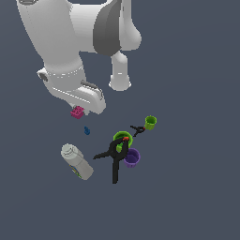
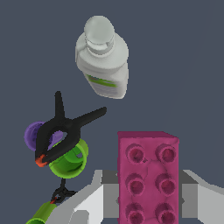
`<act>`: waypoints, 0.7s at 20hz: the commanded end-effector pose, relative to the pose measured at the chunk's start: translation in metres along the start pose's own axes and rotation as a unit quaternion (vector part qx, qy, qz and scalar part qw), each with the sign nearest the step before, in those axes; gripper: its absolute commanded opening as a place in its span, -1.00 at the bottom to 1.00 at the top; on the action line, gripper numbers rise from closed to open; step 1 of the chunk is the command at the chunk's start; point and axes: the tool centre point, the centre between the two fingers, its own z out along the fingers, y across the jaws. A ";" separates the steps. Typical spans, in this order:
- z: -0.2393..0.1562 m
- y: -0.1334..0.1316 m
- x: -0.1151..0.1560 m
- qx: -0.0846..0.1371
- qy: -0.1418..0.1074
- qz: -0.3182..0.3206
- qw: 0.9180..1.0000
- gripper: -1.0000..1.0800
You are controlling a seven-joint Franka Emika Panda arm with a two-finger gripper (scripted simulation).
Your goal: Pick up a designated object from a clutter of objects.
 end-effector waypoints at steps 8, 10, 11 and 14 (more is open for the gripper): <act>-0.083 -0.006 0.011 0.000 0.000 -0.001 1.000 -1.00; -0.094 -0.007 0.013 0.001 0.000 -0.001 1.000 -1.00; -0.099 -0.008 0.014 0.001 0.000 -0.001 1.000 -1.00; -0.111 -0.009 0.017 0.001 0.000 -0.001 1.000 -1.00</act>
